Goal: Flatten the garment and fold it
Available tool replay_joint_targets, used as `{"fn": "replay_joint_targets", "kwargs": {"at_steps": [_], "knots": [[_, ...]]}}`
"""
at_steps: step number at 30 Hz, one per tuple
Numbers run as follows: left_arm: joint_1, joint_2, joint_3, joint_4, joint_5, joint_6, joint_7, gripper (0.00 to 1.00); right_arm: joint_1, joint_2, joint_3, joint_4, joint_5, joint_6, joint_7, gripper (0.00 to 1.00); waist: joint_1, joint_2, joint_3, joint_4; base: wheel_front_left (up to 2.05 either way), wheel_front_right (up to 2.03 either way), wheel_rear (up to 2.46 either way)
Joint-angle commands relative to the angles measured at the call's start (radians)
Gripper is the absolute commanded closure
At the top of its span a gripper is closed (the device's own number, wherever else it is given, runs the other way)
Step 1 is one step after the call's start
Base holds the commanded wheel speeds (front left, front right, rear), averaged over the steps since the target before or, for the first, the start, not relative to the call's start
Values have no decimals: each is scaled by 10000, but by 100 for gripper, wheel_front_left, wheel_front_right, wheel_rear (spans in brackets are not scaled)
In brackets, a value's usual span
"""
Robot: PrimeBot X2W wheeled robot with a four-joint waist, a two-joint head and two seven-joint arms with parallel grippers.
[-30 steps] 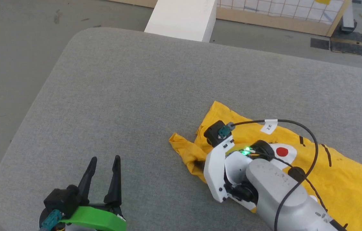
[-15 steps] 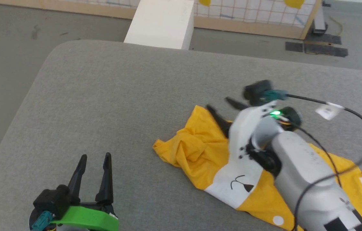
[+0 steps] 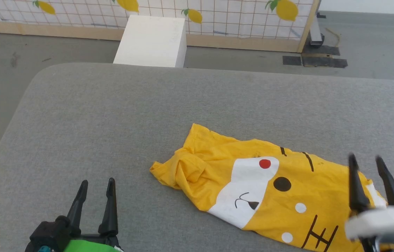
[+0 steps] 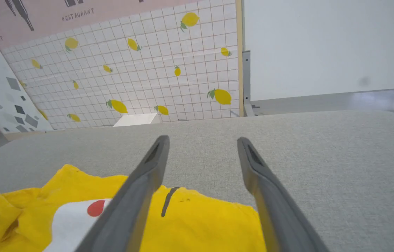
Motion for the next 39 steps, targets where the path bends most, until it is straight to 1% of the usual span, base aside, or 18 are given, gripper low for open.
{"fn": "replay_joint_targets", "kwargs": {"at_steps": [1,5,9,12,16,19,21,24,27,30,32,36,39], "knots": [[152,-61,56,-119,45,-67,-38,0,475,30,-97,-153,109,-13,-314,0,0,0,-69,-109,0,0,0],[397,-108,108,-433,67,-67,-38,0,1512,31,-100,-317,286,-13,-894,0,0,0,-98,-240,0,0,0],[768,-162,173,-629,22,-67,-38,0,2093,32,-14,-259,672,-13,-1127,0,0,0,-192,-375,0,0,0],[1021,-199,201,-619,79,-67,-38,0,2299,32,98,-192,818,-13,-1170,0,0,0,-275,-456,0,0,0],[1020,-176,-86,-452,133,-67,-38,0,2249,33,67,-408,857,-13,-1181,0,0,0,-320,-529,0,0,0],[767,-67,-472,-325,-302,-67,350,0,2198,33,-57,-539,829,-13,-1183,0,0,0,-293,-556,0,0,0],[455,245,-825,-465,-488,-67,951,0,2167,33,-93,-619,823,-13,-1184,0,0,0,-189,-573,0,0,0],[-211,903,-1423,-910,-631,-67,1964,0,2125,33,-128,-688,820,-13,-1184,0,0,0,44,-588,0,0,0],[-898,1442,-2001,-1239,-791,-67,2893,0,2035,33,-92,-700,840,-13,-1185,0,0,0,309,-605,0,0,0],[-1679,1956,-2837,-1370,-974,-67,3879,0,1908,33,-24,-688,871,-13,-1185,0,0,0,599,-625,0,0,0],[-2167,2205,-3479,-1375,-1027,-67,4380,0,1808,33,54,-656,879,-13,-1185,0,0,0,802,-663,0,0,0],[-2994,2311,-4735,-1140,-1300,-67,5114,0,1614,33,150,-642,904,-13,-1185,0,0,0,1158,-741,0,0,0],[-3569,2438,-5600,-566,-1199,-67,5546,0,1503,33,193,-627,913,-13,-1185,0,0,0,1370,-795,0,0,0]]}}
